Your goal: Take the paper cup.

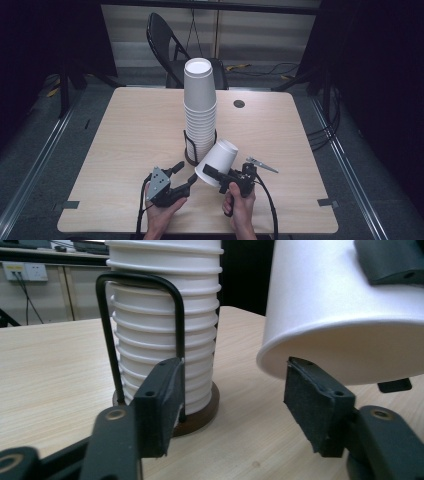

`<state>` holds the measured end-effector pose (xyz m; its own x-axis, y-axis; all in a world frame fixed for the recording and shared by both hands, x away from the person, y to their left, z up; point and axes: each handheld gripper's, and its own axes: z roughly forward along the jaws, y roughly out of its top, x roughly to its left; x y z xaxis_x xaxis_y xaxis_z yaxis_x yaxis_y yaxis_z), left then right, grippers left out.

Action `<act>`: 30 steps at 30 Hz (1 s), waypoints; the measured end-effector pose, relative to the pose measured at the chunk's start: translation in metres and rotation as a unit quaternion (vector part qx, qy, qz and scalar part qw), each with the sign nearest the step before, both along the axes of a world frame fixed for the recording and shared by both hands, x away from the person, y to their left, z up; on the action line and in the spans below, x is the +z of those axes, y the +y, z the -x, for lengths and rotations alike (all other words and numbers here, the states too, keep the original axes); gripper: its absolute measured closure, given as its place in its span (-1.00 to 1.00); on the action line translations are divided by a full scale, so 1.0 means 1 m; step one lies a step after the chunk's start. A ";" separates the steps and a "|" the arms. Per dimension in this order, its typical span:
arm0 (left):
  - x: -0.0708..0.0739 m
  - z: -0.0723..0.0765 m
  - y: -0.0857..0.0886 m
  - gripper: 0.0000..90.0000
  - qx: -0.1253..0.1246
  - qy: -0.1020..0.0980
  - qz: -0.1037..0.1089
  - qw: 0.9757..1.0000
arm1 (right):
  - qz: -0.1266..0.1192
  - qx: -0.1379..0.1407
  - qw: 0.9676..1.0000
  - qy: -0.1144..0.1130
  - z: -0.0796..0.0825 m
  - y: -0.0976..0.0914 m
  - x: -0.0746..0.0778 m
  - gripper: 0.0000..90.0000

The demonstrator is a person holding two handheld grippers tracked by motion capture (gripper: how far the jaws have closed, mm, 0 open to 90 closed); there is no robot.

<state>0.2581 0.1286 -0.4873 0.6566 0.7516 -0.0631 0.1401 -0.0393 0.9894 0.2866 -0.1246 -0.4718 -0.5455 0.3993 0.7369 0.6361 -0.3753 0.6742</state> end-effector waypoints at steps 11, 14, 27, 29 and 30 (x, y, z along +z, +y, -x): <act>-0.002 0.002 -0.003 0.11 -0.008 -0.009 0.006 1.000 | -0.069 0.027 0.995 0.063 -0.001 0.001 -0.014 -0.66; -0.002 0.001 -0.005 0.15 -0.009 -0.013 0.004 1.000 | -0.077 0.032 0.994 0.071 -0.001 0.002 -0.016 -0.66; 0.000 0.002 -0.011 0.48 -0.001 -0.036 0.002 0.999 | -0.105 0.059 0.988 0.096 0.001 0.015 -0.019 -0.66; 0.002 0.002 -0.012 0.52 0.004 -0.042 0.002 0.999 | -0.101 0.067 0.988 0.101 0.003 0.021 -0.019 -0.66; 0.002 0.002 -0.012 0.53 0.008 -0.045 0.000 0.999 | -0.101 0.072 0.987 0.102 0.003 0.023 -0.020 -0.66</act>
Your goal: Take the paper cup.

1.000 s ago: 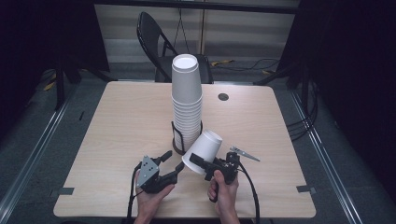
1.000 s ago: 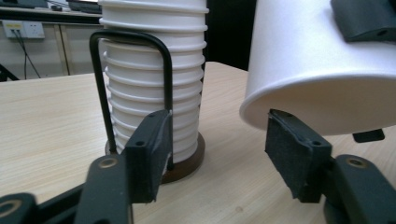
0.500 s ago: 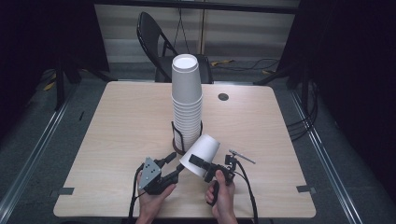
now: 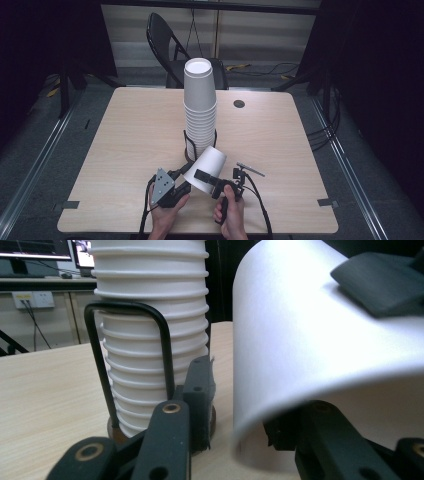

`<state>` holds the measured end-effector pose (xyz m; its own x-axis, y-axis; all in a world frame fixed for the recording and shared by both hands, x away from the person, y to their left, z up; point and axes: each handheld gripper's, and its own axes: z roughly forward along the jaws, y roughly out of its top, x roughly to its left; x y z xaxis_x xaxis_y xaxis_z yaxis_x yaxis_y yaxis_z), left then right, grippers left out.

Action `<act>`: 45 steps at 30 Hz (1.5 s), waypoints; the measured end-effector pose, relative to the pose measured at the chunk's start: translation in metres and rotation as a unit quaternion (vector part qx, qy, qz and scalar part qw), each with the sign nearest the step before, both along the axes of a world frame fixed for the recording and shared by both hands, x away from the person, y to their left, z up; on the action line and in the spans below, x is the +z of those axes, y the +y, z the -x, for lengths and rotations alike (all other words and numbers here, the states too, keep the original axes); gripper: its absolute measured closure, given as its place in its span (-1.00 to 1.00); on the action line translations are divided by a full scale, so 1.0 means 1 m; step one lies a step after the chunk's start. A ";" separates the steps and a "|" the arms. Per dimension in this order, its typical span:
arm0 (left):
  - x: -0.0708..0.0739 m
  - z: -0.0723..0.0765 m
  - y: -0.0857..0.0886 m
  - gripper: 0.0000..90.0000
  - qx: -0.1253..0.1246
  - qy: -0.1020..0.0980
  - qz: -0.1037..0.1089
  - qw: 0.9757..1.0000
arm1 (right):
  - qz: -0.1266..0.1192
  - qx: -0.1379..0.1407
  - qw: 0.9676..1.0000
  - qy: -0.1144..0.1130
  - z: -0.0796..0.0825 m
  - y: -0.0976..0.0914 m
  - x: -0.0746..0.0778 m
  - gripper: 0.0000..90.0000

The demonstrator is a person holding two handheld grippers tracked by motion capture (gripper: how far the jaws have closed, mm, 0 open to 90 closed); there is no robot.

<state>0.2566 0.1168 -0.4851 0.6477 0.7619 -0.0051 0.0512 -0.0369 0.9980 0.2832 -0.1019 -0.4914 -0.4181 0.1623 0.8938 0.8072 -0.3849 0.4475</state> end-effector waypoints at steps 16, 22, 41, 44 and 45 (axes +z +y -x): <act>0.001 0.000 -0.001 0.89 -0.002 0.023 0.008 1.000 | 0.022 0.001 1.000 -0.011 0.002 0.008 -0.001 -0.76; 0.002 -0.001 0.000 0.92 -0.009 0.027 0.010 1.000 | 0.033 -0.010 0.999 -0.024 0.002 0.006 0.001 -0.79; 0.004 -0.002 0.011 0.92 -0.050 0.059 -0.015 0.997 | 0.071 -0.076 0.993 -0.064 -0.008 -0.022 0.015 -0.73; 0.005 -0.002 0.013 0.93 -0.057 0.063 -0.015 0.996 | 0.084 -0.087 0.990 -0.070 -0.010 -0.030 0.016 -0.73; 0.005 -0.002 0.014 0.93 -0.061 0.064 -0.018 0.996 | 0.089 -0.089 0.989 -0.072 -0.010 -0.031 0.017 -0.73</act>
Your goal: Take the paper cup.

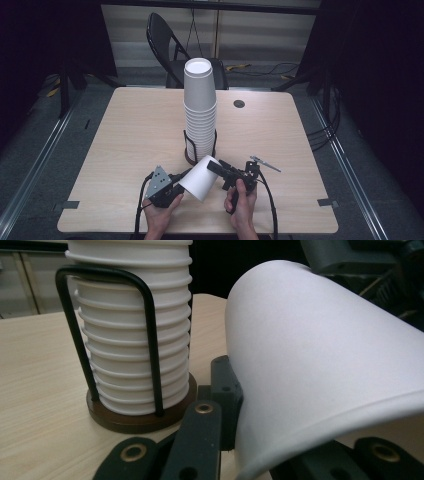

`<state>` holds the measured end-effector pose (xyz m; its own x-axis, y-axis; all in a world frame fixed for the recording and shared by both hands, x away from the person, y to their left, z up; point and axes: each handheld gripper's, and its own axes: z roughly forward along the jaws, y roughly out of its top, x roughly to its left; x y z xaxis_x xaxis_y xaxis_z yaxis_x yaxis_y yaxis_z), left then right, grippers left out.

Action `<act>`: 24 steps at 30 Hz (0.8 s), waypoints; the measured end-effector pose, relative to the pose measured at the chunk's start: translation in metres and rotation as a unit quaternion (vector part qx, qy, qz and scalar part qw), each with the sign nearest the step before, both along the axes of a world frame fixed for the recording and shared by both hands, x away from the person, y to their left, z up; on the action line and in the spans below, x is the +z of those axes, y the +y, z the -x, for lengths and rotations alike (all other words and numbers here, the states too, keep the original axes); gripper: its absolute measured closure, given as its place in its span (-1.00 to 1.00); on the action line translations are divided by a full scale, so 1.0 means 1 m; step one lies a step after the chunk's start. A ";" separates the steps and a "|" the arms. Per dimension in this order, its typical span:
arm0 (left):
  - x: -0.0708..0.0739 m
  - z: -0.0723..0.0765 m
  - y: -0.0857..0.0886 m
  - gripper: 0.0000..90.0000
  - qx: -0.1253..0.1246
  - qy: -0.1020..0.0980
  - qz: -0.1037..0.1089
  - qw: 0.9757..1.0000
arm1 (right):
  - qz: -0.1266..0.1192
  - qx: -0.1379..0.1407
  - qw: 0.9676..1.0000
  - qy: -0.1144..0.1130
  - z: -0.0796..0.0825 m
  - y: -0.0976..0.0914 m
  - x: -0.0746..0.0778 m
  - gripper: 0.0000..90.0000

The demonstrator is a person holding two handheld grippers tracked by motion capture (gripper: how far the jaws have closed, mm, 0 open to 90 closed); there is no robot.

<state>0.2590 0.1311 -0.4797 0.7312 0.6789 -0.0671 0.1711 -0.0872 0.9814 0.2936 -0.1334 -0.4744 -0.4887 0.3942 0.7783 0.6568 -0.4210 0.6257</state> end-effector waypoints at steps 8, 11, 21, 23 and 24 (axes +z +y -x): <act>0.002 0.000 0.006 0.93 -0.013 0.012 -0.011 1.000 | 0.026 -0.026 0.999 -0.028 -0.001 -0.013 0.010 -0.73; 0.004 -0.002 0.008 0.93 -0.009 0.014 -0.027 1.000 | 0.039 -0.034 0.998 -0.040 0.000 -0.018 0.013 -0.73; 0.011 -0.006 0.025 0.92 0.012 0.041 -0.043 0.998 | 0.129 -0.030 0.985 -0.107 0.014 -0.016 0.006 -0.73; 0.013 -0.007 0.027 0.92 0.018 0.045 -0.039 0.998 | 0.152 -0.033 0.982 -0.111 0.014 -0.015 0.006 -0.72; 0.015 -0.009 0.030 0.92 0.018 0.050 -0.037 0.998 | 0.171 -0.032 0.977 -0.120 0.014 -0.015 0.005 -0.72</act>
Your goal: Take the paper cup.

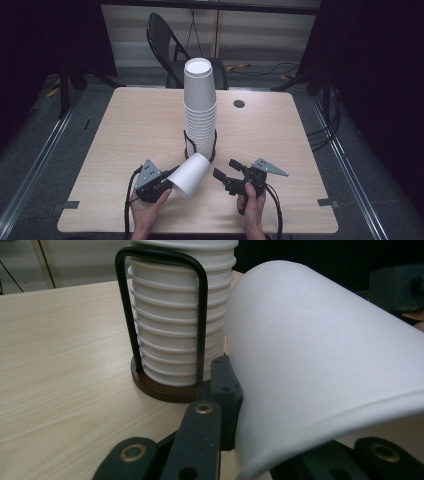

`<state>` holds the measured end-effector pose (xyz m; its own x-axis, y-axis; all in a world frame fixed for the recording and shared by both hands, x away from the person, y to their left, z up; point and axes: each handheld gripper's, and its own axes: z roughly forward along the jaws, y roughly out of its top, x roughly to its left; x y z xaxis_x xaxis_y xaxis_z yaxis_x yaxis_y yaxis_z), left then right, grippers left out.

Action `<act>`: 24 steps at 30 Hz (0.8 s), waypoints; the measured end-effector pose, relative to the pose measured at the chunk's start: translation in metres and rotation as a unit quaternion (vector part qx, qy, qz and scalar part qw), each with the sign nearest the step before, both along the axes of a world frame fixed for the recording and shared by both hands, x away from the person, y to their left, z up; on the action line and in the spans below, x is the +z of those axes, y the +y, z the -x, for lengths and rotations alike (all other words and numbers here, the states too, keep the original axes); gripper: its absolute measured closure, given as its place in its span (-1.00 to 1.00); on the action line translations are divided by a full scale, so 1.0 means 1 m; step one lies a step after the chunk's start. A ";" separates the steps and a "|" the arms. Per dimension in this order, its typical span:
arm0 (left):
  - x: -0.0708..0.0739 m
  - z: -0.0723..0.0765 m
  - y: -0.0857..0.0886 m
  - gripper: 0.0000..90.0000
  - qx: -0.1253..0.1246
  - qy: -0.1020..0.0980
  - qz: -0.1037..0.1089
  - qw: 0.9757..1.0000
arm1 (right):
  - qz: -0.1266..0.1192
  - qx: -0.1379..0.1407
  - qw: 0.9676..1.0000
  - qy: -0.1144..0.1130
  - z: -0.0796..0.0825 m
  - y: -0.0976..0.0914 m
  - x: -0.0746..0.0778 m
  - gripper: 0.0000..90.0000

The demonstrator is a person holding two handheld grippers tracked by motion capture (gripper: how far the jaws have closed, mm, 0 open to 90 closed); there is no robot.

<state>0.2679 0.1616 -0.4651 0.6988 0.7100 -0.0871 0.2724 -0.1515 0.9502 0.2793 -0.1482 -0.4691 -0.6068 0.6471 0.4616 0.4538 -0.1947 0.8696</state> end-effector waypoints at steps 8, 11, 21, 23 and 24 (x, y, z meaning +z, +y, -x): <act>0.007 -0.002 0.005 0.92 -0.007 0.010 -0.009 1.000 | 0.072 -0.015 0.995 -0.069 0.005 0.005 -0.003 -0.72; 0.010 -0.004 0.006 0.92 -0.008 0.012 -0.017 1.000 | 0.125 -0.039 0.985 -0.115 0.009 0.009 -0.004 -0.72; 0.025 -0.009 0.004 0.92 -0.022 0.036 -0.055 0.998 | 0.232 -0.005 0.960 -0.156 0.016 0.025 -0.007 -0.69; 0.028 -0.011 0.004 0.92 -0.020 0.045 -0.060 0.997 | 0.252 0.004 0.953 -0.168 0.017 0.027 -0.007 -0.66; 0.028 -0.011 0.004 0.92 -0.020 0.045 -0.060 0.997 | 0.252 0.004 0.953 -0.168 0.017 0.027 -0.007 -0.66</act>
